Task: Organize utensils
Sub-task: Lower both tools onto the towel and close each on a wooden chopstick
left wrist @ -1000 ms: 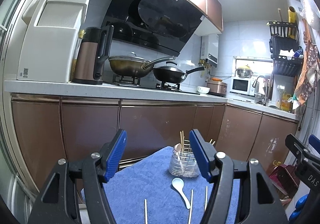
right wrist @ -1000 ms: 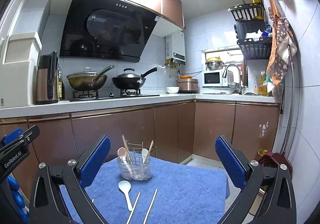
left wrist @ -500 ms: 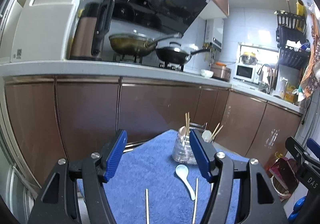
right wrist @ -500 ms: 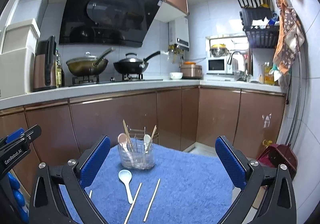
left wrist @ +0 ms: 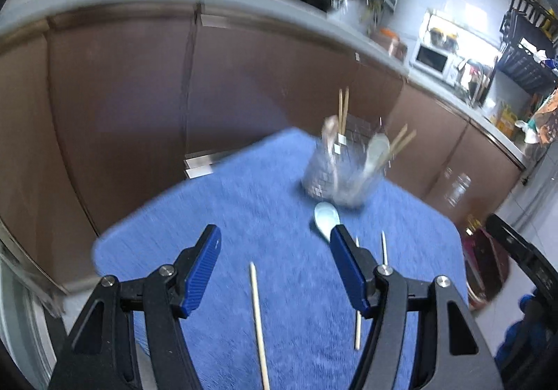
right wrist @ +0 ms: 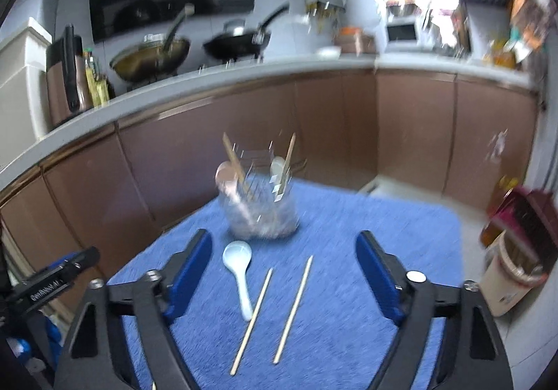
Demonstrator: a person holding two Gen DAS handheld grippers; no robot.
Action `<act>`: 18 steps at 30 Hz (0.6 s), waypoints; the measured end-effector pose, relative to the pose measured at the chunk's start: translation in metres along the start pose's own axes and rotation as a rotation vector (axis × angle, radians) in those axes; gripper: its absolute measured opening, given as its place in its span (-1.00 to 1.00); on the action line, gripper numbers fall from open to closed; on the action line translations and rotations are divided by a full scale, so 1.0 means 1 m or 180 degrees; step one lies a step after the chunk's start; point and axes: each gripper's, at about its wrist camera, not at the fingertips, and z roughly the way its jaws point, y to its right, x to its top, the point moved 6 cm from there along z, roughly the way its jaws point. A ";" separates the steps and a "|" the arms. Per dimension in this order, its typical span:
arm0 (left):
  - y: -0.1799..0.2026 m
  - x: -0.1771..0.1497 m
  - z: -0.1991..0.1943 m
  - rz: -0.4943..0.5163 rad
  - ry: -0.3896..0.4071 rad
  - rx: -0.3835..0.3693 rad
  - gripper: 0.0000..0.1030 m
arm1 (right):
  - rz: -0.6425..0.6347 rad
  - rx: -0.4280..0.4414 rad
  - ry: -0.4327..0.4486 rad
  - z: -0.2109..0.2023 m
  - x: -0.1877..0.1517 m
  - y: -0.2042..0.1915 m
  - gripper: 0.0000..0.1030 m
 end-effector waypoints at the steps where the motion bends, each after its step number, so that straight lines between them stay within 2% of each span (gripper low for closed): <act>1: -0.003 -0.006 0.012 -0.0034 -0.0161 -0.0079 0.22 | 0.0004 0.0049 -0.0098 0.011 -0.002 -0.001 0.30; 3: -0.006 -0.014 0.028 -0.0077 -0.0346 -0.0123 0.21 | 0.0011 0.0164 -0.0315 0.035 -0.007 -0.006 0.05; 6: -0.011 -0.025 0.052 -0.0132 -0.0621 -0.0206 0.21 | -0.0034 0.0287 -0.0691 0.076 -0.017 -0.016 -0.09; 10: -0.015 -0.037 0.081 -0.0274 -0.1069 -0.0441 0.18 | -0.0011 0.0455 -0.1297 0.135 -0.040 -0.027 -0.14; 12: -0.018 -0.039 0.095 -0.0360 -0.1286 -0.0554 0.11 | -0.0036 0.0414 -0.1459 0.152 -0.049 -0.027 -0.15; 18: -0.022 -0.041 0.116 -0.0384 -0.1628 -0.0623 -0.15 | -0.0034 0.0345 -0.1755 0.183 -0.062 -0.020 -0.17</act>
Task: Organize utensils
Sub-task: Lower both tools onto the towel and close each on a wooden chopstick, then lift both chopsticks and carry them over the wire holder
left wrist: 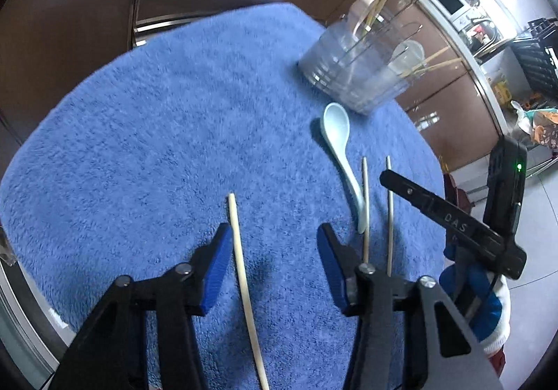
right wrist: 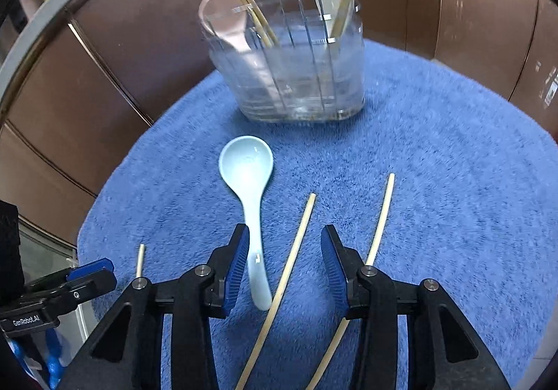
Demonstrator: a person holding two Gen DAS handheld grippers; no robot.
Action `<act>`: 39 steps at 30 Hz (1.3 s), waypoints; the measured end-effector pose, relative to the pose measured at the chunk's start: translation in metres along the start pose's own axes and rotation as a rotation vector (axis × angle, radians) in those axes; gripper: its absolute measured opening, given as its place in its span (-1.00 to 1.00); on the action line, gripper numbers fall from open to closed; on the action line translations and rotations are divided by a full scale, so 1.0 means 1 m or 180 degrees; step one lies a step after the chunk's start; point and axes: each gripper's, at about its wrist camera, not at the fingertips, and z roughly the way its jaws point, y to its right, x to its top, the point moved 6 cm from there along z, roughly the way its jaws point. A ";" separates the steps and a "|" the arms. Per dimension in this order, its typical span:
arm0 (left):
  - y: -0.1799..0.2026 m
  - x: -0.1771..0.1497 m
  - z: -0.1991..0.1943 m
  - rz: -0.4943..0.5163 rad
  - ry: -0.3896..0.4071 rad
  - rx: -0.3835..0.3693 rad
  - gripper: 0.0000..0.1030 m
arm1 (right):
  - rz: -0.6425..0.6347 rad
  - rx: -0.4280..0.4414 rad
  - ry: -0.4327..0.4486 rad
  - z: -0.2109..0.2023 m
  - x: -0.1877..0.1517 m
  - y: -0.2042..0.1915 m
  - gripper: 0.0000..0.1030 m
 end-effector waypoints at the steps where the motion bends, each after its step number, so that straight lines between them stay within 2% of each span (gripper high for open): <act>1: 0.000 0.000 0.004 -0.0001 -0.0053 -0.0005 -0.21 | 0.0002 -0.0008 -0.0032 0.003 0.001 0.001 -0.18; 5: -0.005 0.000 0.018 -0.0070 -0.0268 -0.0008 -0.36 | -0.0032 -0.0066 -0.0134 0.012 0.004 0.004 -0.19; 10: -0.012 0.001 0.023 -0.0067 -0.0323 0.0091 -0.41 | -0.0015 -0.0085 -0.0244 0.022 0.005 0.007 -0.25; 15: -0.016 0.003 0.023 -0.0064 -0.0343 0.0094 -0.41 | -0.0005 -0.0075 -0.0315 0.032 0.005 0.006 -0.28; 21: -0.021 0.007 0.028 0.0009 -0.0456 0.0164 -0.58 | 0.0065 -0.0086 -0.0380 0.045 0.006 0.005 -0.43; 27: -0.020 0.006 0.033 0.0118 -0.0486 0.0310 -0.78 | 0.0048 -0.0137 -0.0434 0.049 0.015 0.003 -0.59; 35: -0.017 0.004 0.034 0.0260 -0.0444 0.0451 -0.87 | -0.0104 -0.0284 -0.0463 0.063 0.018 -0.011 -0.64; 39: -0.012 0.003 0.037 0.0279 -0.0417 0.0488 -0.87 | -0.0103 -0.0334 -0.0422 0.064 0.013 -0.012 -0.76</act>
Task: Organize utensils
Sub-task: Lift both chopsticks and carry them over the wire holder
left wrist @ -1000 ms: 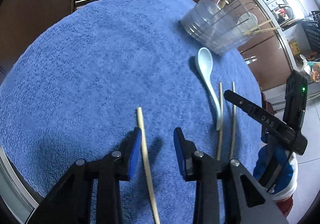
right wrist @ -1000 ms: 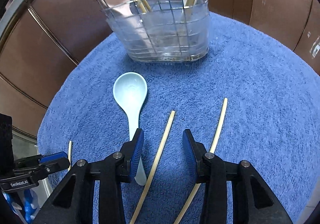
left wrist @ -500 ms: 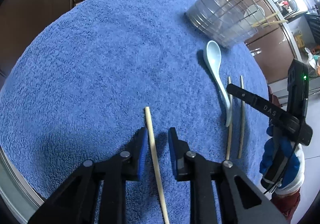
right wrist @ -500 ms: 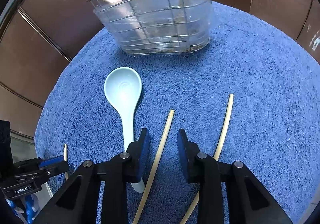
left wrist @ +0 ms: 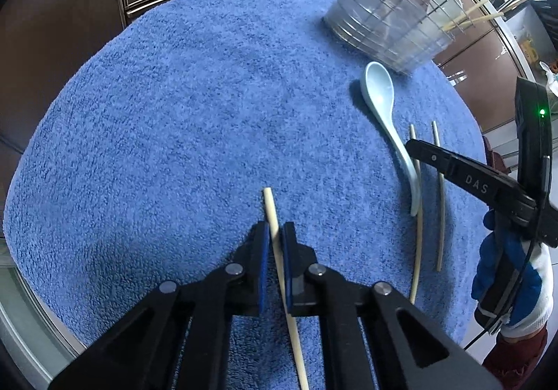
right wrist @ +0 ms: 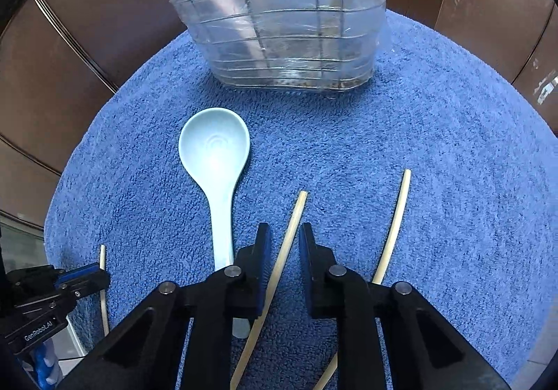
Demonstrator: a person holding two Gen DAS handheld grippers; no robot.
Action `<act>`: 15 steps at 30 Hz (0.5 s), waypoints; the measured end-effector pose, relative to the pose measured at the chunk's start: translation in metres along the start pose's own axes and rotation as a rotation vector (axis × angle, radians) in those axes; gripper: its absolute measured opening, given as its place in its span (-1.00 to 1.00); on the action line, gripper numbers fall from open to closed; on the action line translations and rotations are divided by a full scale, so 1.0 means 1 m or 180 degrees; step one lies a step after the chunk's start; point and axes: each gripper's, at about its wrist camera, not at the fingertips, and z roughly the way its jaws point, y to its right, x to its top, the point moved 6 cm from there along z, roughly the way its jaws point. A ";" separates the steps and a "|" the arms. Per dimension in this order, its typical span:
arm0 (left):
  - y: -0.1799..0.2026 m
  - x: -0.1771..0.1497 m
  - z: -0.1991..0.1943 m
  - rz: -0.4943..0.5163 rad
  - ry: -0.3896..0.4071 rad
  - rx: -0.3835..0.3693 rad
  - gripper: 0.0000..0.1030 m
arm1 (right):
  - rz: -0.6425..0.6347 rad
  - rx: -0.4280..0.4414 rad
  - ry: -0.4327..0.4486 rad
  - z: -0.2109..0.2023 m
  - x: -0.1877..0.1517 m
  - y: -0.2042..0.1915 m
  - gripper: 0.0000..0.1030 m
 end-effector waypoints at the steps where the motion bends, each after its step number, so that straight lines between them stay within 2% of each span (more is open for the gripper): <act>1: 0.003 0.000 0.001 0.0011 0.0014 0.0016 -0.87 | 0.0032 0.0008 0.0015 0.001 0.000 0.000 -0.78; 8: 0.013 -0.005 0.004 0.0059 0.0125 0.0145 -0.88 | 0.0296 0.0276 0.0101 -0.007 -0.008 0.009 -0.90; 15: 0.011 -0.010 -0.004 0.0033 0.0300 0.0084 -0.89 | 0.0394 0.0589 0.0413 -0.050 -0.023 0.007 -0.90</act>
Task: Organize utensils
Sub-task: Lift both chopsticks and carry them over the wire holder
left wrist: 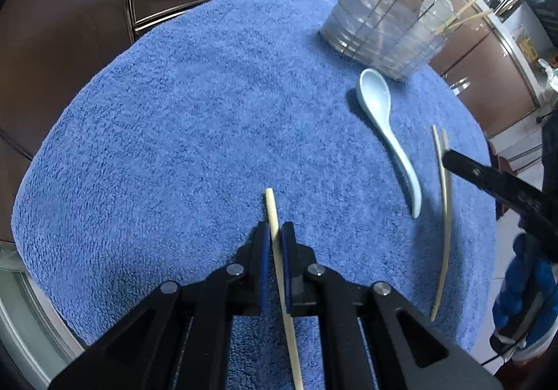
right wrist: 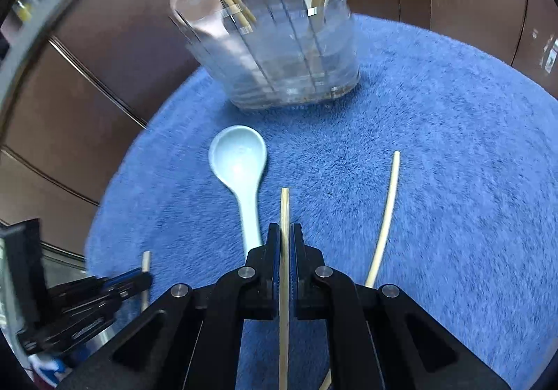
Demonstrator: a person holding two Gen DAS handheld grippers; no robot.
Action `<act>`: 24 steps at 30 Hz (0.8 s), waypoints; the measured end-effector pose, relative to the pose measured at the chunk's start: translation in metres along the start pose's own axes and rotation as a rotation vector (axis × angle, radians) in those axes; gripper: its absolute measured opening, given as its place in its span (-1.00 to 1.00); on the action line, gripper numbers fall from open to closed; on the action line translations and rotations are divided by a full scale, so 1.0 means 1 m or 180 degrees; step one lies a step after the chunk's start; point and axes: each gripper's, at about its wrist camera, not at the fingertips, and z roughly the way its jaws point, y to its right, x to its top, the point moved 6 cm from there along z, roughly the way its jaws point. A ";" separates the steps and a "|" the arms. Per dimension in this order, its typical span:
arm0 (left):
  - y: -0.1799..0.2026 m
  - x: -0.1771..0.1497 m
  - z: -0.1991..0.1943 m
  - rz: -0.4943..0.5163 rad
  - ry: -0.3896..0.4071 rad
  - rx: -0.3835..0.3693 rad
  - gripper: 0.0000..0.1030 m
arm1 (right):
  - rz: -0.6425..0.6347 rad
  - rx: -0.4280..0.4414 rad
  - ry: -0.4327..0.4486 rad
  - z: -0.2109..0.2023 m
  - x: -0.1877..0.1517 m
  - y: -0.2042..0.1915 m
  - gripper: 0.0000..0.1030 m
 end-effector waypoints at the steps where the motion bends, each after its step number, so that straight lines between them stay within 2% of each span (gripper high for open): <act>1: -0.002 0.000 -0.004 -0.0010 0.0044 -0.0033 -0.91 | -0.0007 0.0064 0.0058 -0.009 -0.002 -0.001 -0.90; 5: 0.003 -0.001 -0.029 0.0074 0.0307 -0.0094 -0.91 | -0.0101 0.0271 0.0314 -0.045 -0.010 -0.012 -0.90; 11: 0.015 -0.009 -0.073 0.0186 0.0660 -0.0158 -0.91 | -0.0199 0.0428 0.0619 -0.089 -0.021 -0.020 -0.89; 24: 0.043 -0.021 -0.165 0.0382 0.1324 -0.0245 -0.91 | -0.0327 0.0401 0.1115 -0.179 -0.051 -0.033 -0.90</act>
